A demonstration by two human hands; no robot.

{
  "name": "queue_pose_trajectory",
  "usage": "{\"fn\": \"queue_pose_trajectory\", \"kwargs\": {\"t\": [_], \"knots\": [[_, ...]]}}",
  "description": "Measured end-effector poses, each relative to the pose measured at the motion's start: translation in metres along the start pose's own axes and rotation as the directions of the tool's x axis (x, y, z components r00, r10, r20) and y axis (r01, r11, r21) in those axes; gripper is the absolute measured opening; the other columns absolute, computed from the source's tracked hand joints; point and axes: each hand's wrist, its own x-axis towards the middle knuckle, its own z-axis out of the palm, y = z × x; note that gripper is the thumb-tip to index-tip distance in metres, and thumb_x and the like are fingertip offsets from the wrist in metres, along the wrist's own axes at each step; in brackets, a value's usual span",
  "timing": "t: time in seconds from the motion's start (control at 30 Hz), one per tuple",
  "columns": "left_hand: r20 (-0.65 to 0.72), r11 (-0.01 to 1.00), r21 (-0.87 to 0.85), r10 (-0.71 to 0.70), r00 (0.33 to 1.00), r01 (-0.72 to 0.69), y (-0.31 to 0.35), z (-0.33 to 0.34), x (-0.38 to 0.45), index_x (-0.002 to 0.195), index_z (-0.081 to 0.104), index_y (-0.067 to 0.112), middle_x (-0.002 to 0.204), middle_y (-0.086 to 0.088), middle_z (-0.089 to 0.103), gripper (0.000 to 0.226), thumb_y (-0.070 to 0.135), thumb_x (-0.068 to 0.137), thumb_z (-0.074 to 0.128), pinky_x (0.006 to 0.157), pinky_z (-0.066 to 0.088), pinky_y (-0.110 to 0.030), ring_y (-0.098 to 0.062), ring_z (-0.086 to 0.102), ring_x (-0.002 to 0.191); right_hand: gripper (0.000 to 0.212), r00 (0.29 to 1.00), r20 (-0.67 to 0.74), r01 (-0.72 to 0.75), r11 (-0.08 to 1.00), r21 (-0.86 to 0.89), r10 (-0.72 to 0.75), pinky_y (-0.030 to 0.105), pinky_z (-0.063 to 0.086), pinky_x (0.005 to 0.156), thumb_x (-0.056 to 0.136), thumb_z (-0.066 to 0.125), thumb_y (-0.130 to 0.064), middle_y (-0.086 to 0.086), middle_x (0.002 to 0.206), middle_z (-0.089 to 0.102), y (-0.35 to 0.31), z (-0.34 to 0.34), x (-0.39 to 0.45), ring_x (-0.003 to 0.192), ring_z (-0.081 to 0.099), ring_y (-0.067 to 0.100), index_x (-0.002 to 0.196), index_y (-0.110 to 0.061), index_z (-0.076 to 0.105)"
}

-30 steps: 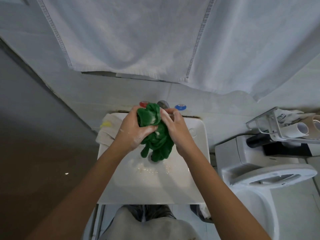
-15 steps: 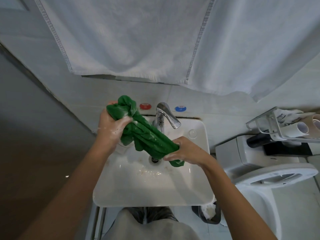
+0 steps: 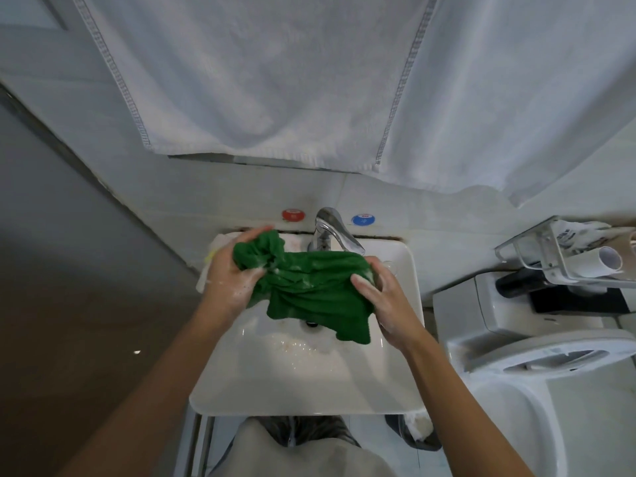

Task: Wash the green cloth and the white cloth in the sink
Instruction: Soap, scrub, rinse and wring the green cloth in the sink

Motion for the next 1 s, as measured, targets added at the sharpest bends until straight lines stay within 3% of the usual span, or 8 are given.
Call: {"fn": "queue_pose_trajectory", "kwargs": {"t": [0.13, 0.3, 0.37, 0.47, 0.53, 0.67, 0.8, 1.0], "knots": [[0.059, 0.989, -0.115, -0.082, 0.995, 0.089, 0.008, 0.031, -0.016, 0.101, 0.06, 0.008, 0.085, 0.0, 0.064, 0.039, -0.021, 0.077, 0.056, 0.058, 0.051, -0.014, 0.0, 0.065, 0.071, 0.019, 0.991, -0.114, 0.078, 0.997, 0.022, -0.075, 0.026, 0.054, 0.069, 0.093, 0.059, -0.025, 0.006, 0.09, 0.068, -0.016, 0.022, 0.002, 0.085, 0.068, 0.018, 0.098, -0.007, 0.064], [0.262, 0.965, -0.188, -0.129, 0.956, 0.182, 0.006, 0.046, -0.02, 0.107, 0.06, 0.011, 0.093, -0.004, 0.066, 0.032, 0.025, 0.078, 0.058, 0.07, 0.053, -0.026, -0.016, 0.065, 0.087, 0.038, 0.958, -0.24, 0.169, 0.985, 0.027, -0.158, 0.044, 0.055, 0.076, 0.072, 0.064, -0.046, 0.021, 0.088, 0.066, -0.037, 0.044, 0.012, 0.084, 0.066, 0.03, 0.081, -0.009, 0.067], [0.2, 0.972, -0.155, -0.144, 0.969, 0.176, 0.007, 0.052, -0.018, 0.094, 0.06, 0.002, 0.084, -0.006, 0.063, 0.035, 0.036, 0.085, 0.056, 0.066, 0.051, -0.025, -0.018, 0.062, 0.08, 0.04, 0.954, -0.247, 0.192, 0.979, 0.067, -0.17, 0.046, 0.055, 0.074, 0.073, 0.066, -0.041, 0.024, 0.084, 0.063, -0.042, 0.047, 0.012, 0.078, 0.064, 0.031, 0.08, -0.002, 0.064], [0.074, 0.988, 0.003, -0.156, 0.985, 0.156, 0.008, 0.058, -0.013, 0.073, 0.057, 0.008, 0.073, -0.004, 0.061, 0.019, 0.017, 0.087, 0.066, 0.057, 0.049, -0.02, -0.017, 0.059, 0.072, 0.021, 0.964, -0.199, 0.195, 0.978, 0.071, -0.177, 0.04, 0.052, 0.069, 0.071, 0.068, -0.03, 0.016, 0.073, 0.059, -0.045, 0.049, 0.011, 0.071, 0.059, 0.028, 0.071, -0.01, 0.064], [0.047, 0.985, 0.061, -0.167, 0.985, 0.164, 0.008, 0.059, -0.013, 0.086, 0.057, 0.011, 0.083, -0.001, 0.06, 0.014, 0.006, 0.082, 0.069, 0.056, 0.05, -0.016, -0.012, 0.059, 0.075, 0.012, 0.967, -0.163, 0.209, 0.975, 0.079, -0.194, 0.029, 0.051, 0.06, 0.068, 0.066, -0.027, 0.003, 0.062, 0.058, -0.048, 0.049, 0.011, 0.063, 0.058, 0.019, 0.057, -0.022, 0.063], [0.079, 0.975, 0.158, -0.17, 0.982, 0.156, 0.004, 0.058, -0.011, 0.132, 0.042, 0.018, 0.117, 0.009, 0.05, 0.06, 0.001, 0.08, 0.068, 0.071, 0.05, -0.017, 0.0, 0.053, 0.091, 0.032, 0.971, -0.157, 0.215, 0.948, 0.234, -0.181, 0.019, 0.042, 0.047, 0.072, 0.053, -0.013, -0.008, 0.047, 0.049, -0.052, 0.044, 0.013, 0.045, 0.05, 0.007, 0.042, -0.025, 0.054], [0.186, 0.895, 0.416, -0.256, 0.949, 0.16, -0.007, 0.056, -0.005, 0.107, 0.062, 0.018, 0.093, -0.004, 0.067, 0.028, 0.006, 0.082, 0.059, 0.081, 0.055, -0.039, -0.018, 0.064, 0.085, 0.026, 0.967, -0.185, 0.216, 0.947, 0.239, -0.174, 0.022, 0.045, 0.048, 0.071, 0.056, -0.013, -0.005, 0.05, 0.051, -0.05, 0.044, 0.014, 0.049, 0.051, 0.01, 0.048, -0.024, 0.056], [0.205, 0.841, 0.54, -0.103, 0.973, -0.025, -0.011, 0.049, -0.015, 0.096, 0.06, 0.023, 0.081, 0.007, 0.064, 0.009, 0.02, 0.088, 0.057, 0.07, 0.049, -0.028, -0.01, 0.061, 0.078, 0.011, 0.916, -0.387, 0.182, 0.971, 0.155, -0.11, 0.025, 0.051, 0.057, 0.092, 0.058, -0.01, -0.012, 0.058, 0.061, -0.045, 0.025, 0.016, 0.061, 0.061, 0.009, 0.082, -0.004, 0.057]]}}
